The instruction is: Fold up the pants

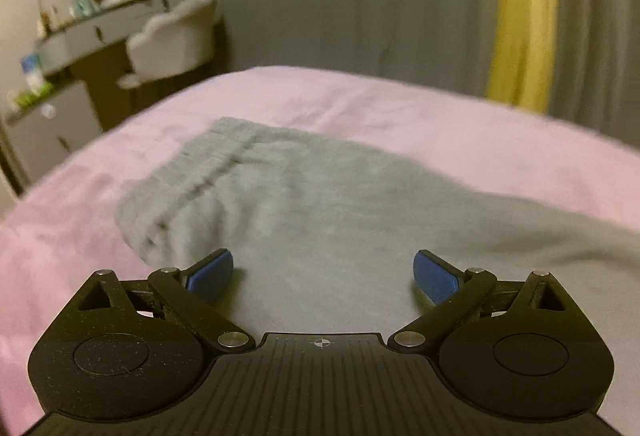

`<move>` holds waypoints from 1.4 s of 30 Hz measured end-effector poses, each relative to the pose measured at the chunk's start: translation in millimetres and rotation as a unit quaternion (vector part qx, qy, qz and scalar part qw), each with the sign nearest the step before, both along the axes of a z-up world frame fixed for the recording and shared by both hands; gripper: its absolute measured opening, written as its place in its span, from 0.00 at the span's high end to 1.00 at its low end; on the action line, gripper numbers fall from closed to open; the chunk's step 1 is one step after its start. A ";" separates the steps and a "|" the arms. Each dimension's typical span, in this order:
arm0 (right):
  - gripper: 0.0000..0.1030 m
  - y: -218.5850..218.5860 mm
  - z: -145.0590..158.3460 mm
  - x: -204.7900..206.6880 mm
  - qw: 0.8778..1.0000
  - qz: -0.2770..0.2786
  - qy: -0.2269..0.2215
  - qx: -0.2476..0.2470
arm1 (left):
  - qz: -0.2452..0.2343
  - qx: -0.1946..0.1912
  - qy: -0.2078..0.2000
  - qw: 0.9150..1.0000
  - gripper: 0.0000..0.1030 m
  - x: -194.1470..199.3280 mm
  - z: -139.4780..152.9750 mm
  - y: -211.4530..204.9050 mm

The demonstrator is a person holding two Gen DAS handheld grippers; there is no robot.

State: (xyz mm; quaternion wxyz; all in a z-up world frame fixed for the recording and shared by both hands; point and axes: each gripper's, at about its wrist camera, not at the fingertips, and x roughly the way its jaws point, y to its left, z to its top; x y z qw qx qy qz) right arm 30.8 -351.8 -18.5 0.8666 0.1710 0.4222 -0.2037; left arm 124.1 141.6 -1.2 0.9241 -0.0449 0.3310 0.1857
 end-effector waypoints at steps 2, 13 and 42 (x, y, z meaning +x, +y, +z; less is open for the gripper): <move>0.04 -0.1 4.3 -11.9 0.999 0.012 -0.020 0.039 | -0.011 -0.041 0.001 0.999 0.02 -7.9 -5.1 -10.4; 0.70 -90.9 11.0 -88.4 0.984 -0.129 -0.056 0.106 | -0.012 -0.118 0.026 0.993 0.02 -44.5 -2.8 -58.9; 0.28 -156.9 -4.9 -179.1 0.931 -0.255 -0.170 0.198 | -0.021 -0.050 0.044 0.998 0.00 -38.0 -25.2 -96.1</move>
